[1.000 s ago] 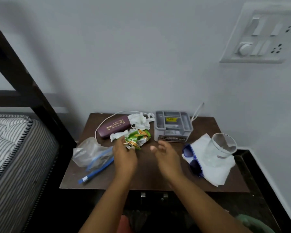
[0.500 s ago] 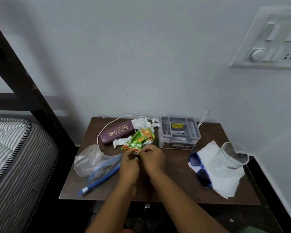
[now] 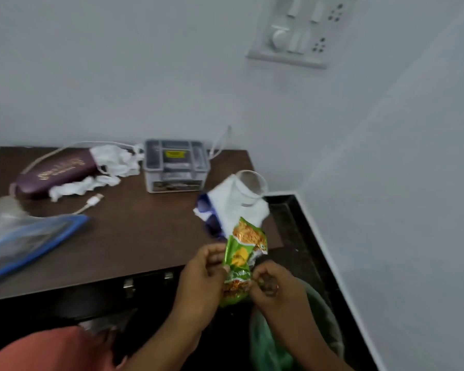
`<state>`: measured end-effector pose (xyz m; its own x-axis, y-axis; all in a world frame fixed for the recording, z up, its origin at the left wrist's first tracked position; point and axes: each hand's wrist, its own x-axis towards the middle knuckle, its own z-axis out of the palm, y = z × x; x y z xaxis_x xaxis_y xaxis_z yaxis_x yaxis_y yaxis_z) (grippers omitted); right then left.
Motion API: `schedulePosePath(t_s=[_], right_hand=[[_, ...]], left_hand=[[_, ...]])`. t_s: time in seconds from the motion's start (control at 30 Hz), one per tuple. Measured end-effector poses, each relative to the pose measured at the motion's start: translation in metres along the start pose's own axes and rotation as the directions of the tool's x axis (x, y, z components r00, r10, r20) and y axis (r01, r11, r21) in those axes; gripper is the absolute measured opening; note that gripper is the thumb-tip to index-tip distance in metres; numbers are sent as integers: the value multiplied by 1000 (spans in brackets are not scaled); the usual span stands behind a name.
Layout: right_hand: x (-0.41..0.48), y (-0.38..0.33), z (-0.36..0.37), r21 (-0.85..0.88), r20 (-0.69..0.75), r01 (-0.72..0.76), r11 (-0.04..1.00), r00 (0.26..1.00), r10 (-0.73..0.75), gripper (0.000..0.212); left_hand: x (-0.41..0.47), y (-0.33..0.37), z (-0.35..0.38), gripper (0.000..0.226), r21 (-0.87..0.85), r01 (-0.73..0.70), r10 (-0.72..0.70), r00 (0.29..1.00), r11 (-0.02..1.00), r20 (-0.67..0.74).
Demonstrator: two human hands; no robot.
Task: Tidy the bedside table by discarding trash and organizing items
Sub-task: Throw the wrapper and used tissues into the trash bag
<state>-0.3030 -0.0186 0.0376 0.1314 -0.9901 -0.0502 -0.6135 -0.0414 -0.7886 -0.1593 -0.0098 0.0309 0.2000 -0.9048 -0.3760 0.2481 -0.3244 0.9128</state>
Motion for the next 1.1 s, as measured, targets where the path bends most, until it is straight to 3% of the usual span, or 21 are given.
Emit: schedulePosePath(t_s=[0.1, 0.17, 0.2, 0.27, 0.33, 0.47, 0.57, 0.67, 0.77, 0.9, 1.0, 1.1], right_hand=[[-30, 52, -38, -60, -57, -205, 977, 978, 201, 33], [-45, 78, -54, -95, -55, -328, 940, 945, 324, 39], [-50, 92, -60, -108, -58, -379, 919, 925, 375, 38], [-58, 118, -67, -175, -64, -455, 873, 890, 451, 26], [-62, 144, -67, -274, -62, -495, 825, 865, 499, 19], [-64, 188, -54, -372, -54, -511, 775, 845, 531, 14], [-62, 211, -44, -442, 39, -522, 730, 802, 597, 11], [-57, 211, -41, -442, 36, -523, 729, 801, 597, 9], [-46, 185, -41, -372, -22, -484, 792, 858, 514, 9], [-24, 124, -28, -257, -80, -337, 906, 942, 327, 20], [-6, 66, -10, -127, -36, -112, 986, 993, 109, 19], [15, 7, 17, -24, 91, 23, 999, 996, -21, 13]], left_hand=[[-2, -42, 58, 35, 97, 136, -146, 983, 986, 110], [0, -70, 92, 28, 233, 239, -292, 928, 943, 230], [1, -83, 104, 25, 311, 257, -346, 897, 915, 275], [4, -104, 124, 43, 496, 223, -414, 854, 839, 316], [7, -120, 132, 54, 617, 202, -450, 849, 760, 276], [8, -135, 123, 34, 726, 155, -435, 874, 670, 214], [13, -139, 110, 32, 765, 143, -434, 880, 628, 192], [18, -134, 104, 23, 698, 199, -450, 871, 688, 196], [21, -114, 104, 31, 556, 221, -366, 916, 802, 163], [17, -49, 95, 26, 293, 44, -72, 994, 955, 85], [17, -5, 59, 23, 133, -131, 135, 991, 982, -19], [22, 31, -2, 23, 155, -276, 301, 938, 949, -173]])
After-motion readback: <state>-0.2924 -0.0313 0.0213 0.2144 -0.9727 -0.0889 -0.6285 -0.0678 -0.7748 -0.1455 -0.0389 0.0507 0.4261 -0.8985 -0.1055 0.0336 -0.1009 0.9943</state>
